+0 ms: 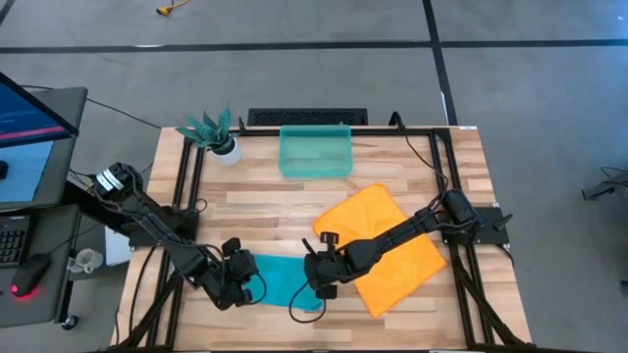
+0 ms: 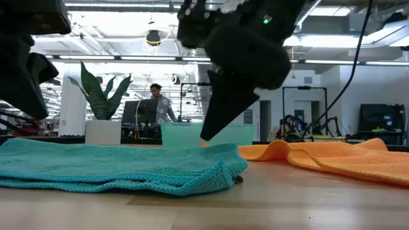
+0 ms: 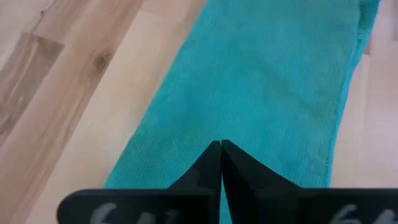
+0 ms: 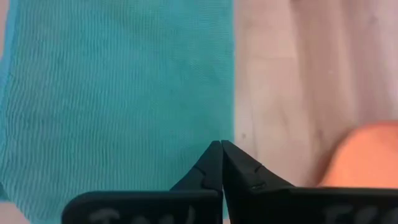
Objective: Roll microfiber towels into tight, uniform cylinder then place into a basket
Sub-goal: Fold the blue microfiber cloth
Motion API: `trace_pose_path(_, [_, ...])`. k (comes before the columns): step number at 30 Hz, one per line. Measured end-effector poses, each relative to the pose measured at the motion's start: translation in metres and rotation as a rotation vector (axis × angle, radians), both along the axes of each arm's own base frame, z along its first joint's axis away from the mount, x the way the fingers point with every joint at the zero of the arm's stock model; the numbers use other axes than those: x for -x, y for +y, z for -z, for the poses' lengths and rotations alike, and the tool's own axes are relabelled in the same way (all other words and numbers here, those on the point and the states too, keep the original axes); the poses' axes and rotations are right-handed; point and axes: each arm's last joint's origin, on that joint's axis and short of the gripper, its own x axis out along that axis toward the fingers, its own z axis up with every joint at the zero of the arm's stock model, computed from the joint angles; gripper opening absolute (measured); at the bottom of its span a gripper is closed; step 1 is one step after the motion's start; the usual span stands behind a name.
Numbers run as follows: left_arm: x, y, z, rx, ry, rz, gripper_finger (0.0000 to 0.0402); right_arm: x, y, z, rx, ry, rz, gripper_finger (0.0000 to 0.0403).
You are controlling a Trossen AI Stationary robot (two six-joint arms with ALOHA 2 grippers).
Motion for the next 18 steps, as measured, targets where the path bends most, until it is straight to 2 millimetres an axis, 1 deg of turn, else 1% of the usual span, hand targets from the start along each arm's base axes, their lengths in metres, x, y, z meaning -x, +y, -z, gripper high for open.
trace_pose_path(3, [-0.002, 0.002, 0.0, -0.003, 0.0, -0.004, 0.0, 0.008, 0.005, -0.007, 0.053, 0.013, -0.004, 0.0009])
trace_pose_path(5, [-0.004, 0.003, 0.003, 0.005, -0.006, -0.012, 0.0, 0.009, 0.009, -0.011, 0.052, -0.004, -0.01, 0.0005])
trace_pose_path(7, [-0.008, 0.004, 0.012, 0.022, 0.01, -0.003, 0.0, 0.013, 0.011, -0.011, 0.068, 0.018, -0.017, 0.0009])
trace_pose_path(10, [-0.012, 0.004, 0.03, 0.039, 0.053, 0.018, 0.0, 0.015, 0.014, -0.013, 0.082, 0.006, -0.017, 0.0018])
trace_pose_path(12, [-0.014, 0.003, 0.037, 0.025, 0.078, 0.012, 0.0, 0.016, 0.014, -0.013, 0.083, 0.008, -0.015, 0.0019])
trace_pose_path(15, [-0.016, 0.004, 0.04, 0.006, 0.087, 0.0, 0.0, 0.016, 0.014, -0.013, 0.081, 0.015, -0.017, 0.0015])
trace_pose_path(18, [-0.017, 0.011, 0.041, -0.048, 0.114, 0.007, 0.0, 0.016, 0.014, -0.013, 0.079, 0.016, -0.015, 0.0009])
